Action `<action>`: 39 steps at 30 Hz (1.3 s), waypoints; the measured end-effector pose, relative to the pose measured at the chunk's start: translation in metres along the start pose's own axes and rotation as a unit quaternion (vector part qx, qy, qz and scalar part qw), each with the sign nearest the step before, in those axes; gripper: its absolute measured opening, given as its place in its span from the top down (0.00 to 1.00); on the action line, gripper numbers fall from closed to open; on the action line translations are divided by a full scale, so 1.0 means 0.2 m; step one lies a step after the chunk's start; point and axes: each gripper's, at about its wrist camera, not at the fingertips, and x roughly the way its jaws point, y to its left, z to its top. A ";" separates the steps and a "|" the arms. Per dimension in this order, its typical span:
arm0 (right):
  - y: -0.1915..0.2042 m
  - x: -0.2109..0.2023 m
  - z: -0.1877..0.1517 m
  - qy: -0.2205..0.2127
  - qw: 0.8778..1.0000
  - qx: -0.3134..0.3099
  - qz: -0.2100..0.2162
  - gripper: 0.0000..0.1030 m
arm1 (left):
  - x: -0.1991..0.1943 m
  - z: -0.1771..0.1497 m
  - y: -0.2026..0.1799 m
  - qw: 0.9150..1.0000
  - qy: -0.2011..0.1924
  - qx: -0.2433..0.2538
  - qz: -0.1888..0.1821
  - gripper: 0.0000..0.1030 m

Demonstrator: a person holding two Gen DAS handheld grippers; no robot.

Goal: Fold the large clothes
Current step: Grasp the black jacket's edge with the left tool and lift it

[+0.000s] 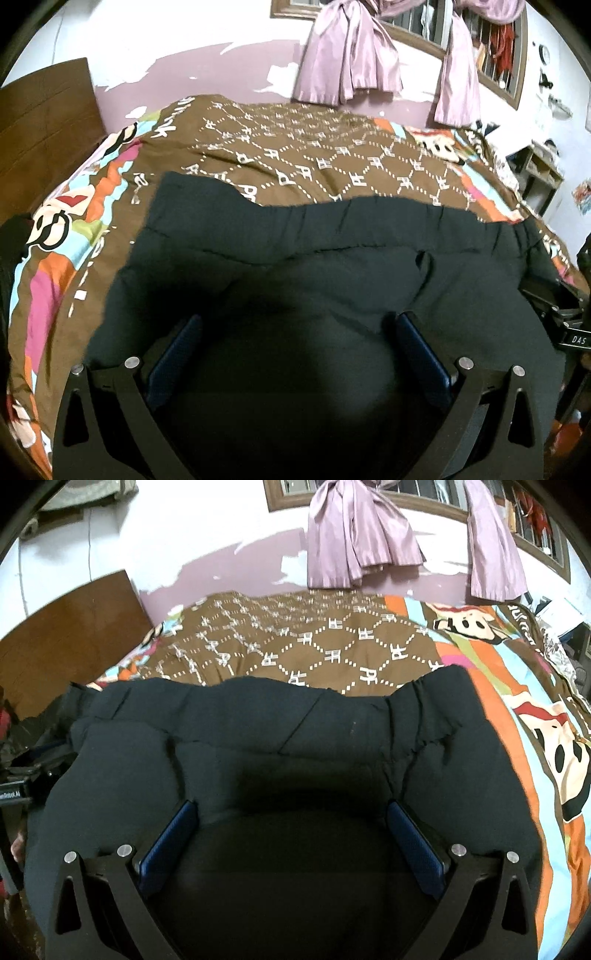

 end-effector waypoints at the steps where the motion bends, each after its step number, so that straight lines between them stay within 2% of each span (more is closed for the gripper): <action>1: -0.01 -0.02 0.00 -0.005 1.000 0.001 0.003 0.00 | -0.03 0.00 0.02 1.000 -0.009 -0.003 0.001 0.01; 5: -0.03 -0.12 0.01 -0.030 1.000 0.000 0.006 0.00 | -0.15 0.03 0.11 0.999 -0.040 -0.026 0.006 0.01; 7: -0.06 -0.16 0.02 -0.035 0.999 0.000 0.008 0.00 | -0.20 0.04 0.18 0.998 -0.043 -0.045 0.005 0.01; 13: -0.21 -0.30 0.00 -0.036 0.999 0.001 -0.019 0.00 | -0.23 0.00 0.43 0.995 -0.015 -0.094 0.006 0.01; 20: -0.47 -0.33 -0.07 -0.013 0.997 0.072 -0.024 0.00 | -0.21 -0.11 0.63 0.990 0.029 -0.133 -0.022 0.01; 24: -0.55 -0.29 -0.13 0.014 0.996 0.090 -0.023 0.00 | -0.18 -0.15 0.63 0.988 0.042 -0.138 -0.048 0.01; 29: -0.57 -0.23 -0.20 0.036 0.995 0.096 -0.012 0.00 | -0.15 -0.16 0.57 0.991 0.046 -0.109 -0.069 0.01; 33: -0.59 -0.17 -0.24 0.046 0.993 0.112 0.013 0.00 | -0.10 -0.19 0.58 0.987 0.062 -0.116 -0.089 0.01; 39: -0.64 -0.15 -0.29 0.050 0.983 0.162 0.065 0.00 | -0.06 -0.21 0.61 0.981 0.081 -0.136 -0.117 0.01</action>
